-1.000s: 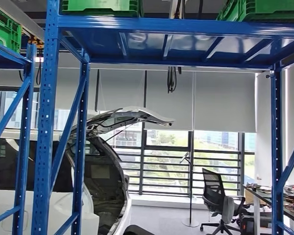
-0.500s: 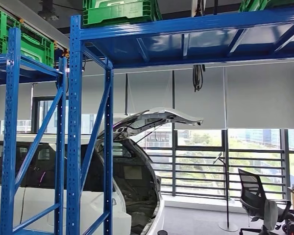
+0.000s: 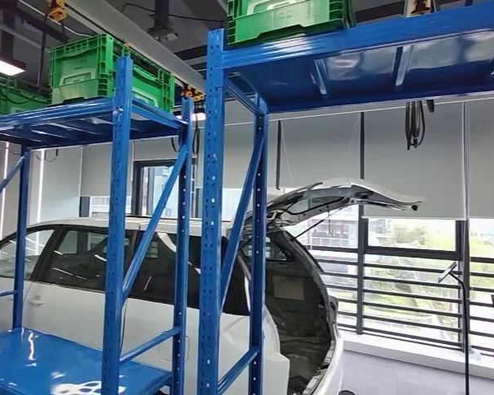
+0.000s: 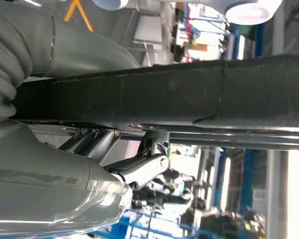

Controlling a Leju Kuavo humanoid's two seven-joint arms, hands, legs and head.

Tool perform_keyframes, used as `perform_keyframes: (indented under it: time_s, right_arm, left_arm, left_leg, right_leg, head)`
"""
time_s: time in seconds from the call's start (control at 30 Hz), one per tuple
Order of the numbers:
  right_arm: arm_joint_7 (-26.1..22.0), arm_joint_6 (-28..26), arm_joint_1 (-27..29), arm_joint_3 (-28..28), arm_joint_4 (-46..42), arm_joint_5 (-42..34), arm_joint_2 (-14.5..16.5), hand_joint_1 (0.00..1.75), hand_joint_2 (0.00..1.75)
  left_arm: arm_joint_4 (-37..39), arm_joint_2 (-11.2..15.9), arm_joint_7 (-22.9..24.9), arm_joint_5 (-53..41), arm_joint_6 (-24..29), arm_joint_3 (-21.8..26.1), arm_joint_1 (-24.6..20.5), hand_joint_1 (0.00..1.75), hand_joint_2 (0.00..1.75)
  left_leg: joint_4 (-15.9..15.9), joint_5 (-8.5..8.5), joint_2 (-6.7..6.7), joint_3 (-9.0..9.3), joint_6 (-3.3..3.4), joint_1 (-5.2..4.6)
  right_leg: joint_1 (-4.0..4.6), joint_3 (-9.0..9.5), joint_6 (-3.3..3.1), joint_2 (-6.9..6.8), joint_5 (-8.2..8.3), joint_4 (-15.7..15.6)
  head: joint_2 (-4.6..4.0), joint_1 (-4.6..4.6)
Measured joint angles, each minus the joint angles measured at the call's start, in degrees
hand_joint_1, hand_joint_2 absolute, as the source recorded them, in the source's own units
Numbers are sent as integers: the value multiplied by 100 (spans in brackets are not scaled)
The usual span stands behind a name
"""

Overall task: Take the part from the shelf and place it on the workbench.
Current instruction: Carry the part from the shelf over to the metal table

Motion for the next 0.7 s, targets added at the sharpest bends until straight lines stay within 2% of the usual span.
perform_keyframes:
  time_s: [0.03, 0.07, 0.1, 0.13, 0.17, 0.2, 0.23, 0.3, 0.33, 0.37, 0.43, 0.47, 0.5, 0.57, 0.6, 0.63, 0.67, 0.7]
  right_arm:
    - [-1, -16, -11, 8, 2, 14, -28, 175, 175]
    - [-1, -30, -13, 15, 8, 29, -59, 175, 175]
    - [-1, -47, -11, 23, 17, 43, -91, 175, 175]
    - [-1, -65, -9, 33, 28, 56, -115, 175, 175]
    - [-2, -84, -7, 44, 38, 67, -133, 175, 175]
    - [-9, -106, -8, 56, 44, 72, -147, 175, 175]
    - [-19, -127, -10, 65, 45, 74, -157, 175, 175]
    - [-49, -156, -12, 78, 45, 71, -174, 175, 175]
    - [-62, -165, -12, 85, 45, 69, -185, 175, 175]
    - [-72, -171, -12, 93, 45, 68, -197, 175, 175]
    - [-86, -175, -23, 108, 43, 68, -212, 175, 175]
    - [-91, -175, -34, 115, 42, 69, -213, 175, 175]
    - [-97, -175, -45, 120, 41, 71, -213, 175, 175]
    - [-104, -174, -53, 128, 45, 77, -217, 175, 175]
    - [-107, -173, -55, 131, 50, 79, -219, 175, 175]
    - [-107, -172, -56, 138, 57, 80, -220, 175, 175]
    - [-106, -171, -62, 146, 62, 80, -220, 175, 175]
    - [-105, -169, -75, 155, 65, 80, -219, 175, 175]
  left_arm:
    - [0, 13, 5, -11, 1, -1, -14, 0, 175]
    - [0, 26, 14, -20, 1, -1, -30, 0, 175]
    - [0, 38, 25, -32, 2, -2, -42, 0, 175]
    - [0, 49, 40, -43, 3, -1, -44, 0, 175]
    - [0, 58, 57, -52, 5, -1, -39, 0, 175]
    - [0, 66, 75, -59, 9, -1, -34, 0, 175]
    - [0, 71, 93, -62, 13, -1, -31, 0, 175]
    - [0, 73, 126, -69, 17, -2, -36, 0, 175]
    - [0, 74, 141, -70, 19, -2, -39, 0, 175]
    - [0, 75, 155, -72, 21, -1, -33, 0, 175]
    - [1, 81, 180, -71, 30, 1, -6, 0, 175]
    - [1, 80, 193, -72, 35, 2, 10, 0, 175]
    - [2, 80, 204, -72, 40, 2, 16, 0, 175]
    - [2, 80, 218, -66, 50, 3, 4, 0, 175]
    - [2, 82, 220, -61, 55, 4, -6, 0, 175]
    - [2, 84, 221, -57, 57, 6, -9, 0, 175]
    - [2, 85, 223, -52, 61, 10, -5, 0, 175]
    - [2, 87, 225, -48, 65, 17, 2, 0, 175]
  left_leg:
    - [0, 17, -66, -16, 26, 14]
    - [1, 30, -138, -31, 45, 18]
    - [2, 41, -215, -41, 57, 17]
    - [3, 48, -293, -47, 63, 13]
    - [4, 56, -368, -48, 64, 8]
    - [5, 63, -450, -45, 60, 4]
    - [6, 69, -531, -41, 53, 0]
    - [10, 92, -680, -59, 21, 9]
    - [14, 109, -745, -83, -5, 24]
    - [12, 132, -811, -112, -40, 43]
    - [9, 158, -907, -163, -109, 61]
    - [46, 119, -840, -196, -136, 50]
    - [176, 16, -707, -264, -158, 35]
    - [760, -335, -389, -523, -199, 24]
    - [1132, -500, -316, -677, -222, 36]
    - [1401, -588, -283, -778, -245, 52]
    - [1484, -576, -263, -789, -265, 66]
    - [1336, -458, -234, -689, -283, 80]
  right_leg:
    - [-22, -131, 30, 188, -194, 311]
    - [-34, -303, 47, 302, -395, 710]
    - [-41, -472, 58, 344, -546, 1097]
    - [-44, -580, 62, 359, -600, 1347]
    - [-45, -589, 55, 368, -537, 1378]
    - [-44, -486, 38, 394, -361, 1162]
    - [-43, -307, 8, 462, -125, 775]
    - [-51, 16, -64, 763, 220, 49]
    - [-48, 87, -86, 873, 290, -131]
    - [-43, 103, -97, 924, 297, -190]
    - [-44, 118, -109, 778, 314, -266]
    - [-58, 134, -131, 697, 325, -323]
    - [-75, 146, -153, 610, 338, -378]
    - [-84, 145, -186, 439, 356, -423]
    - [-82, 137, -187, 344, 356, -419]
    - [-81, 131, -185, 252, 354, -414]
    - [-81, 129, -181, 167, 351, -408]
    - [-83, 128, -171, 88, 344, -401]
  head:
    - [0, 0]
    - [0, -1]
    - [0, -1]
    - [0, -1]
    - [0, -1]
    - [0, -1]
    - [0, 0]
    - [0, 0]
    - [2, -1]
    - [2, -2]
    - [3, -3]
    - [2, -1]
    - [2, 1]
    - [1, 5]
    - [1, 6]
    - [0, 6]
    - [0, 7]
    - [0, 7]
